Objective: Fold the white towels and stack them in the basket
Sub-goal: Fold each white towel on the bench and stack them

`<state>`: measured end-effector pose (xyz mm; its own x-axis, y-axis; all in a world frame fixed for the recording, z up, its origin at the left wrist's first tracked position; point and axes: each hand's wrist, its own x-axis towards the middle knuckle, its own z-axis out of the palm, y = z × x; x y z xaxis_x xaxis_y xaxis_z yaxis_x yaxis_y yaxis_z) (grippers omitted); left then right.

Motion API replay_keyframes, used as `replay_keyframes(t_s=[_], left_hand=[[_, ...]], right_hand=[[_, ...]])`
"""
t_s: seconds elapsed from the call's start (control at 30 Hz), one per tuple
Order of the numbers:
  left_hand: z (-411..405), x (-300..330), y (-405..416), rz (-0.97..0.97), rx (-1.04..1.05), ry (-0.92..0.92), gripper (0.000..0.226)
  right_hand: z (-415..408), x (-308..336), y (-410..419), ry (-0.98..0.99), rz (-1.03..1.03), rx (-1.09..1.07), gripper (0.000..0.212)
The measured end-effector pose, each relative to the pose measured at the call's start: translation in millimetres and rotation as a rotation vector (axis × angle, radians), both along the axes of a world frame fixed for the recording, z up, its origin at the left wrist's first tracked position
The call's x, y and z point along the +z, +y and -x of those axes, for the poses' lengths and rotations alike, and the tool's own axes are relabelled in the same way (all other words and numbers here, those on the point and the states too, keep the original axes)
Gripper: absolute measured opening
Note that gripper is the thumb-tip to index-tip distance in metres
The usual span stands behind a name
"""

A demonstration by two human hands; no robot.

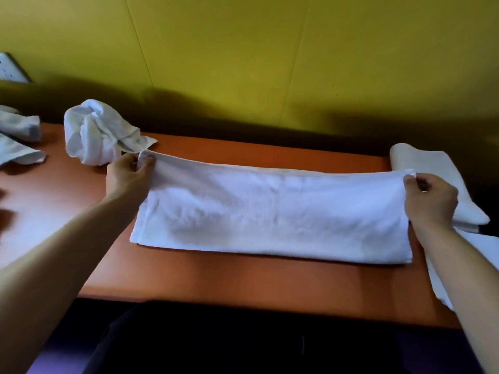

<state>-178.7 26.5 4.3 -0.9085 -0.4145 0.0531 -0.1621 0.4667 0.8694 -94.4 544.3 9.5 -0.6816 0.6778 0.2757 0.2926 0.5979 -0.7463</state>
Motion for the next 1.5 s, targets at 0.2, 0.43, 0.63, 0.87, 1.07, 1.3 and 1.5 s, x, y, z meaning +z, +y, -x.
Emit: replay_keyframes(t_s=[0.2,0.43,0.63,0.87,1.07,1.3,1.5], left_hand=[[52.4,-26.5,9.4,0.052,0.017,-0.031,0.039],[77.0,-56.6,11.5,0.132,0.072,-0.055,0.038],[43.4,-71.1,29.4,0.531,-0.014,0.007,0.047],[-67.7,-92.7,95.5,0.903,-0.656,0.032,0.06],[-57.7,-88.2,74.7,0.965,-0.775,-0.108,0.066],[-69.2,-82.9,72.3,0.992,-0.767,-0.185,0.068],[-93.3,-83.6,74.8,0.977,-0.718,-0.204,0.07]], right_hand=[[46.5,-23.6,4.9,-0.095,-0.032,-0.015,0.03],[71.3,-47.1,8.5,-0.115,-0.119,-0.011,0.031],[61.7,-59.6,-12.7,-0.125,-0.501,0.12,0.038],[19.4,-94.3,-39.7,-0.458,-0.525,0.519,0.059],[-29.8,-95.1,-45.1,-0.524,-0.493,0.507,0.064],[-78.4,-70.7,-53.2,-0.442,-0.442,0.166,0.054],[-129.2,-45.3,-61.7,-0.829,-0.177,-0.15,0.066]])
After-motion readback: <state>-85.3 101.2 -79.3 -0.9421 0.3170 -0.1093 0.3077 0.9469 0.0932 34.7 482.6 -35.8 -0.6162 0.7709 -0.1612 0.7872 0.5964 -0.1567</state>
